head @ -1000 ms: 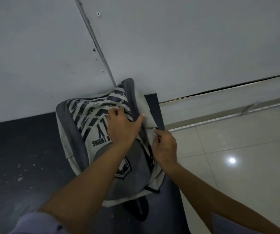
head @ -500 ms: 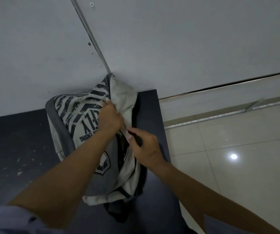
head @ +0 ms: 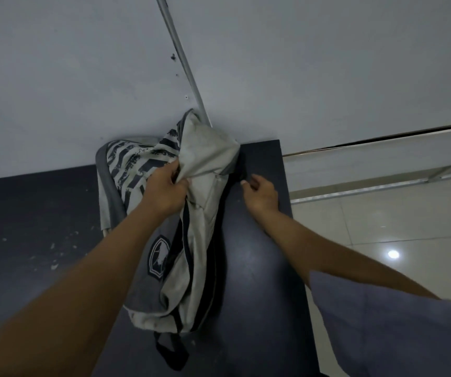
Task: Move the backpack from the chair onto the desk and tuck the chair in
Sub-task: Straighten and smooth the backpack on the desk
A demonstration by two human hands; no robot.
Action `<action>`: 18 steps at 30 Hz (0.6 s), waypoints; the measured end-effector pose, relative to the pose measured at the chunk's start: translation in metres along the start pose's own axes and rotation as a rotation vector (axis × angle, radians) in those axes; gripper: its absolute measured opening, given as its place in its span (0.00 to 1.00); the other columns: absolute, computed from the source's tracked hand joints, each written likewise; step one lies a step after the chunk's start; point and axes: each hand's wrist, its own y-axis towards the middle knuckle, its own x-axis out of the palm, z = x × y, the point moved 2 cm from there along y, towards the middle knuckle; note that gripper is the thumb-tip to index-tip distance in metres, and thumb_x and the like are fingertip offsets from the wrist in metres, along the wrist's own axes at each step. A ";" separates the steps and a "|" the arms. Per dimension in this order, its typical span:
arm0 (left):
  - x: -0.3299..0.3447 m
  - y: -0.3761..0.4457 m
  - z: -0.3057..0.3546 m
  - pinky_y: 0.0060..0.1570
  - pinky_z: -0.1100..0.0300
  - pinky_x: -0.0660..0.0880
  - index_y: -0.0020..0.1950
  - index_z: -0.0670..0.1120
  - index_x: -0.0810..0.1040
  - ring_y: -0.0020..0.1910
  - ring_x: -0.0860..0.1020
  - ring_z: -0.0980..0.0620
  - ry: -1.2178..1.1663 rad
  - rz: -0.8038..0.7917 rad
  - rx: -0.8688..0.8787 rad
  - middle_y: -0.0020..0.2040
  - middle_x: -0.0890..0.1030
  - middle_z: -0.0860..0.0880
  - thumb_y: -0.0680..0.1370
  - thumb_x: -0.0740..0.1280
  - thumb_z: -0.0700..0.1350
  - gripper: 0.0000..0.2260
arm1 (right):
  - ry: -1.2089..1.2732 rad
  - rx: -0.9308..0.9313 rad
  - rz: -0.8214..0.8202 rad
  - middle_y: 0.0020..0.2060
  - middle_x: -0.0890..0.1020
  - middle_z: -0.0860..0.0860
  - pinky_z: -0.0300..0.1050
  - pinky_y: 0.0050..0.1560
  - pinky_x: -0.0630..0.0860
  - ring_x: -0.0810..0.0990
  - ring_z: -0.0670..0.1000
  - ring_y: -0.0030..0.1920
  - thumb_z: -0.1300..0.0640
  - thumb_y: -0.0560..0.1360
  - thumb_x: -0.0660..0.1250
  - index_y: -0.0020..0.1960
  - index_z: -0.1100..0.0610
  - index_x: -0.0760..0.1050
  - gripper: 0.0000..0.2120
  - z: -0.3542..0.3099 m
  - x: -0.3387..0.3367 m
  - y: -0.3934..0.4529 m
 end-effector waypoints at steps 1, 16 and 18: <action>0.000 0.000 0.000 0.55 0.59 0.78 0.68 0.44 0.79 0.48 0.82 0.52 -0.004 0.009 -0.001 0.56 0.85 0.47 0.80 0.65 0.35 0.17 | 0.025 0.027 -0.016 0.67 0.78 0.55 0.35 0.60 0.70 0.76 0.54 0.66 0.52 0.80 0.68 0.75 0.59 0.68 0.26 -0.006 0.003 0.010; 0.006 -0.004 0.004 0.58 0.60 0.77 0.69 0.43 0.77 0.54 0.81 0.53 0.061 0.035 0.042 0.57 0.84 0.49 0.79 0.67 0.36 0.18 | 0.555 0.291 0.054 0.39 0.81 0.48 0.39 0.39 0.76 0.78 0.48 0.40 0.61 0.74 0.74 0.54 0.58 0.82 0.09 -0.053 0.015 0.073; 0.015 -0.007 0.008 0.58 0.61 0.75 0.69 0.42 0.76 0.53 0.80 0.52 0.096 0.064 0.060 0.57 0.83 0.48 0.78 0.66 0.37 0.19 | 0.541 0.240 0.108 0.37 0.81 0.48 0.35 0.33 0.74 0.77 0.46 0.38 0.62 0.73 0.75 0.47 0.58 0.81 0.05 -0.062 0.016 0.082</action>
